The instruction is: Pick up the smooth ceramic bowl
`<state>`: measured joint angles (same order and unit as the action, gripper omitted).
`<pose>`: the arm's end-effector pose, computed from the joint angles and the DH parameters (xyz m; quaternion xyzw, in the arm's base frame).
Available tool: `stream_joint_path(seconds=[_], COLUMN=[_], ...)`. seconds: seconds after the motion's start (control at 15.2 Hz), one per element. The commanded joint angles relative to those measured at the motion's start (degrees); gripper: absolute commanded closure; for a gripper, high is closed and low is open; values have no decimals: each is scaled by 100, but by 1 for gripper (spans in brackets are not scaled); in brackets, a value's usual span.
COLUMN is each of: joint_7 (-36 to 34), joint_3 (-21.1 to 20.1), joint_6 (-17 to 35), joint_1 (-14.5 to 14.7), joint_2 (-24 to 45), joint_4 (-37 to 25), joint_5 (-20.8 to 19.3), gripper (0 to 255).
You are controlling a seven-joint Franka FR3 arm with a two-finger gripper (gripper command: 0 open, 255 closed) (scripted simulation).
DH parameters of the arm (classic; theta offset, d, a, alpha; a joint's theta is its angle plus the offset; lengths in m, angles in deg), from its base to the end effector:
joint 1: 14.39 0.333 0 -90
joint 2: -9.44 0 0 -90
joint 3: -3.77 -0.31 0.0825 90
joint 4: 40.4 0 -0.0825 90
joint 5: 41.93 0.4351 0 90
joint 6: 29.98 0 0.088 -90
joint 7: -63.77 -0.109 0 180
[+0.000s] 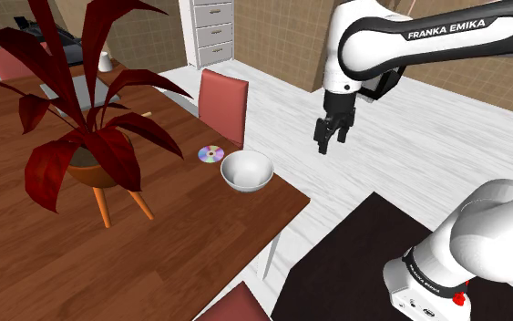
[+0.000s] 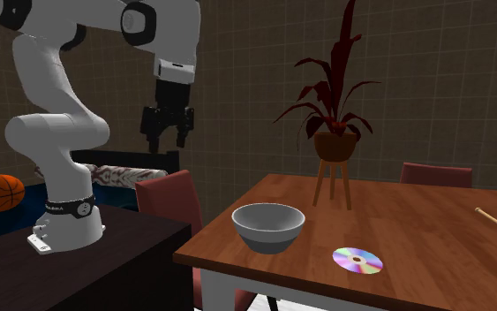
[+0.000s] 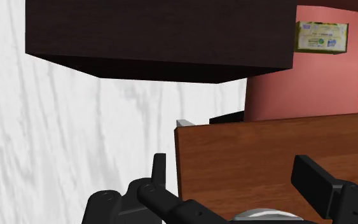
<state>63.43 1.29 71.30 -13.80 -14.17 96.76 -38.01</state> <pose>0.4453 0.0300 0.4266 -0.9939 -0.0107 0.1075 0.0210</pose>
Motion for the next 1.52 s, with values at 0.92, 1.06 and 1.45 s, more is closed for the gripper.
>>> stream_joint_path(seconds=[0.92, 1.06, 1.45], joint_7=[-238, -263, -229], joint_3=[-71, -74, -78], joint_6=[1779, 1873, 2227], joint_1=[42, 46, 53], joint_2=[3390, 3818, 4203], joint_4=[-1999, -2382, -2430], joint_5=[394, 433, 464], gripper=[0, 0, 0])
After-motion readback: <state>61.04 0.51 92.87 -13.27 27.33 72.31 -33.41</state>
